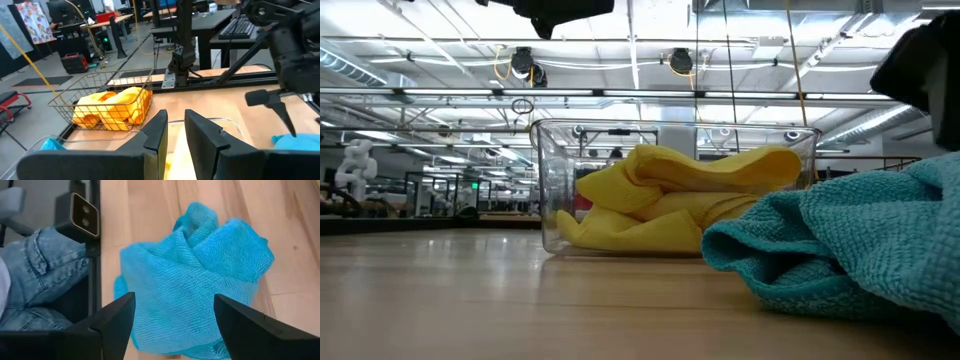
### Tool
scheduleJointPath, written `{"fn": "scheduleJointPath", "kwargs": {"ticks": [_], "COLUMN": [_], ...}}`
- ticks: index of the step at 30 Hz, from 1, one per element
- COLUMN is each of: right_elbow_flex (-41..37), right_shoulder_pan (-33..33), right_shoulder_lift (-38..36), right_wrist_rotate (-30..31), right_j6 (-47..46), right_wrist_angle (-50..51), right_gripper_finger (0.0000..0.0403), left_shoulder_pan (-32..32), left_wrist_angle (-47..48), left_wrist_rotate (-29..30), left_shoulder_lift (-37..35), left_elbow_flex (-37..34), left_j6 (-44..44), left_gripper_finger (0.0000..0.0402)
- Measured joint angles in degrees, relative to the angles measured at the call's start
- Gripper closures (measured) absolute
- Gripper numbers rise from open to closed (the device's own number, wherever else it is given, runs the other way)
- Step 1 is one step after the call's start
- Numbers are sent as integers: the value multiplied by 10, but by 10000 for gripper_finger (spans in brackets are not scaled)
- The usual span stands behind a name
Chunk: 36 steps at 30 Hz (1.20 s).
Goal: Sort microfiber towel by color & place in baskets
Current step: Put the blue microfiber towel into the top transparent bin
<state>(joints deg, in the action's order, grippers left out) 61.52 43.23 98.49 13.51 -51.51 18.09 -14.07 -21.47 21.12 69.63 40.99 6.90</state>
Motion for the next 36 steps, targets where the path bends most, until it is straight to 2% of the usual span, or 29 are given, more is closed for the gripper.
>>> {"fn": "scheduleJointPath", "kwargs": {"ticks": [8,11,20,26,30,36], "right_elbow_flex": [0,0,0,3,2,2], "right_shoulder_pan": [3,8,9,-5,-6,-9], "right_shoulder_lift": [5,9,71,104,109,106], "right_wrist_rotate": [0,17,27,-7,-21,-41], "right_j6": [-5,-5,-35,1,23,33], "right_wrist_angle": [3,2,2,-3,-2,-4], "right_gripper_finger": [142,142,138,131,179,327], "left_shoulder_pan": [12,14,13,13,13,13], "left_wrist_angle": [1,1,2,2,2,2], "left_wrist_rotate": [1,1,1,1,1,1], "left_shoulder_lift": [0,0,0,0,0,0], "left_elbow_flex": [0,0,0,0,0,0], "left_j6": [0,0,0,0,0,0], "left_gripper_finger": [329,329,329,329,329,329]}}
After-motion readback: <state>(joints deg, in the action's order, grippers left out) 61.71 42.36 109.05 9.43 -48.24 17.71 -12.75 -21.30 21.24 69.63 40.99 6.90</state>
